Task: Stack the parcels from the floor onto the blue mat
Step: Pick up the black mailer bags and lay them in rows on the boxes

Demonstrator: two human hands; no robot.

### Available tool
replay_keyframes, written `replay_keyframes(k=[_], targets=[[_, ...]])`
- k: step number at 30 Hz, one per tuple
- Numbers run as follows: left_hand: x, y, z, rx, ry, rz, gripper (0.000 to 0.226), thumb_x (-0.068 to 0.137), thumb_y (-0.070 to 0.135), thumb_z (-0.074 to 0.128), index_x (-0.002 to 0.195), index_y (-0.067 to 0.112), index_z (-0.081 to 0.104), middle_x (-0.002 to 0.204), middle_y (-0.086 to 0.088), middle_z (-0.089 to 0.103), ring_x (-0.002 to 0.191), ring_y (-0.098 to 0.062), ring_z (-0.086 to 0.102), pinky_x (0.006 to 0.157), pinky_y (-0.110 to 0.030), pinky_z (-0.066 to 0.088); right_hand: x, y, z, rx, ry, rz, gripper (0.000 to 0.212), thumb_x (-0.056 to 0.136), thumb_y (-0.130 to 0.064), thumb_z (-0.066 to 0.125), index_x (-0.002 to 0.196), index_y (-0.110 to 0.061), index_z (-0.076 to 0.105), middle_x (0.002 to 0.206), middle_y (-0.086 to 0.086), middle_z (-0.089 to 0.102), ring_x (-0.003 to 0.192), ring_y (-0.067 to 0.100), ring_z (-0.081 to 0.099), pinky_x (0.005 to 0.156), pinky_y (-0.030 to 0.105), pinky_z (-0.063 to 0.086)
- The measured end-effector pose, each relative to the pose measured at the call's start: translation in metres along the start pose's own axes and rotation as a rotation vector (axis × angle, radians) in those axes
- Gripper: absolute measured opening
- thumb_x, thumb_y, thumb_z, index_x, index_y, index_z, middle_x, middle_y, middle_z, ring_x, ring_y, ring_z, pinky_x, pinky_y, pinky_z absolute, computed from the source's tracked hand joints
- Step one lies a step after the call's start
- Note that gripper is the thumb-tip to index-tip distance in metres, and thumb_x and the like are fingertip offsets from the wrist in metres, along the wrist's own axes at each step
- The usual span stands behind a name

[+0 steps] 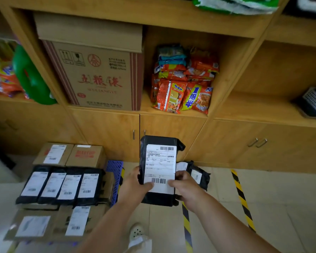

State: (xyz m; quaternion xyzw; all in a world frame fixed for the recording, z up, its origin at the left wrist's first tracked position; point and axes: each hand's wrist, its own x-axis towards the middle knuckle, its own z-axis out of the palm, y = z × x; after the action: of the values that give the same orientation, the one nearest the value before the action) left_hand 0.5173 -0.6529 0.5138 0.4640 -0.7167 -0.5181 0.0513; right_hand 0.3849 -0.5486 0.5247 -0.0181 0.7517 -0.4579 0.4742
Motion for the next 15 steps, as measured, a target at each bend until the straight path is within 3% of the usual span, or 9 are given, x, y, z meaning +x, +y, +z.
replay_keyframes(k=[6, 9, 15], targets=[[-0.094, -0.01, 0.004, -0.089, 0.019, 0.07, 0.048, 0.08, 0.019, 0.068, 0.123, 0.03, 0.05, 0.1, 0.015, 0.065, 0.085, -0.002, 0.062, 0.063, -0.02, 0.049, -0.077, 0.046, -0.012, -0.007, 0.031, -0.103, 0.03, 0.078, -0.004, 0.07, 0.099, -0.015, 0.05, 0.106, 0.008, 0.065, 0.094, 0.021, 0.063, 0.089, 0.041, 0.053], [-0.136, -0.02, -0.002, -0.111, 0.027, 0.065, 0.044, 0.082, 0.02, 0.067, 0.121, 0.029, 0.051, 0.1, 0.015, 0.065, 0.084, -0.003, 0.063, 0.066, -0.024, 0.053, -0.114, 0.062, -0.009, -0.053, 0.029, -0.14, 0.031, 0.077, -0.006, 0.073, 0.096, -0.016, 0.051, 0.102, 0.005, 0.064, 0.09, 0.017, 0.061, 0.085, 0.034, 0.05], [-0.2, -0.049, -0.042, -0.123, 0.104, -0.004, 0.04, 0.083, 0.022, 0.064, 0.119, 0.034, 0.05, 0.101, 0.014, 0.066, 0.087, -0.007, 0.064, 0.076, -0.032, 0.055, -0.168, 0.076, 0.031, -0.074, -0.072, -0.173, 0.033, 0.076, -0.001, 0.075, 0.098, -0.009, 0.051, 0.099, 0.009, 0.065, 0.09, 0.022, 0.062, 0.081, 0.035, 0.051]])
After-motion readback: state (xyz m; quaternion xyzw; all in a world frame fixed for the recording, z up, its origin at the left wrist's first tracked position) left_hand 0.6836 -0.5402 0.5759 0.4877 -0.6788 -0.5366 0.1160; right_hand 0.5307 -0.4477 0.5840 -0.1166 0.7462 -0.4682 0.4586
